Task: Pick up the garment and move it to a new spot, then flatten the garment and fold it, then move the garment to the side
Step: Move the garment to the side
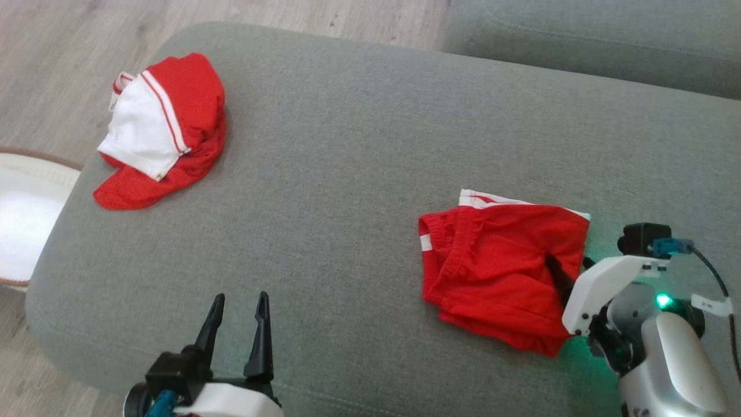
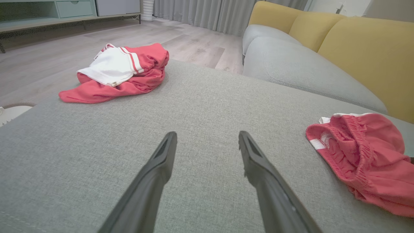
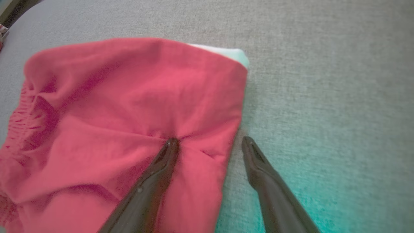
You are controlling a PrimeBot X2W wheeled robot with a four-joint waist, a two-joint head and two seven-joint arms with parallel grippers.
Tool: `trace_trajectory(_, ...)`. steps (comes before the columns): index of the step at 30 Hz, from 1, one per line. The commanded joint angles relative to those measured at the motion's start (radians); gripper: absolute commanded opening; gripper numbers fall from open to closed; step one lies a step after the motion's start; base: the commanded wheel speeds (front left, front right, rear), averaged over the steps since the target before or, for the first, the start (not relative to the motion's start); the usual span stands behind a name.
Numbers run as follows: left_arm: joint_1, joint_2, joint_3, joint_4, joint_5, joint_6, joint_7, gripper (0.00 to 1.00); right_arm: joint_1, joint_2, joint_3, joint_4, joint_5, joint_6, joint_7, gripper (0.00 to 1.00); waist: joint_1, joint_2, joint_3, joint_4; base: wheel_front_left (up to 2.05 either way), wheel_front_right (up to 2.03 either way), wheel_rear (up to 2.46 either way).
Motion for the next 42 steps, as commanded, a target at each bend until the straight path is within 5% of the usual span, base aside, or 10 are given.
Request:
trace_trajectory(1,-0.055,0.006,0.039,-0.023,0.014,0.000,-0.012,1.00,-0.047,-0.005,0.023,-0.020,0.002,0.008,0.005,1.00,-0.0002,0.0000,0.009,0.010,0.00,0.00,0.00)
trace_trajectory(2,-0.055,0.004,0.040,-0.023,0.016,-0.001,-0.012,1.00,-0.052,-0.005,0.024,-0.007,0.003,0.008,0.006,1.00,-0.0002,0.0000,0.011,0.013,0.00,0.00,0.00)
trace_trajectory(3,-0.055,0.003,0.041,-0.022,0.018,-0.001,-0.012,1.00,-0.056,-0.005,0.027,0.005,0.003,0.008,0.006,0.83,-0.0002,0.0000,0.012,0.015,0.00,0.00,0.00)
trace_trajectory(4,-0.054,0.002,0.042,-0.022,0.020,-0.002,-0.012,1.00,-0.060,-0.005,0.030,0.015,0.004,0.008,0.004,0.53,-0.0002,0.0000,0.013,0.016,0.00,0.00,0.00)
trace_trajectory(8,-0.053,0.001,0.047,-0.023,0.029,-0.004,-0.012,1.00,-0.076,-0.005,0.039,0.040,0.005,0.008,-0.010,0.00,-0.0002,0.0000,0.014,0.008,0.00,0.00,0.00)
trace_trajectory(16,-0.068,-0.007,0.037,-0.051,0.050,-0.016,-0.012,1.00,-0.112,-0.009,0.025,0.009,-0.066,0.008,-0.056,0.00,-0.0002,0.0000,0.022,-0.085,0.00,0.00,0.00)
trace_trajectory(33,-0.142,0.031,0.045,-0.095,0.085,-0.013,0.011,1.00,-0.165,-0.120,-0.009,-0.185,-0.060,0.008,-0.027,0.00,-0.0002,0.0000,0.146,-0.499,0.00,0.00,0.00)
trace_trajectory(42,-0.169,0.056,0.042,-0.120,0.098,-0.008,0.039,1.00,-0.239,-0.147,0.047,-0.156,-0.049,0.008,-0.037,0.00,-0.0002,0.0000,0.182,-0.530,0.00,0.00,0.00)
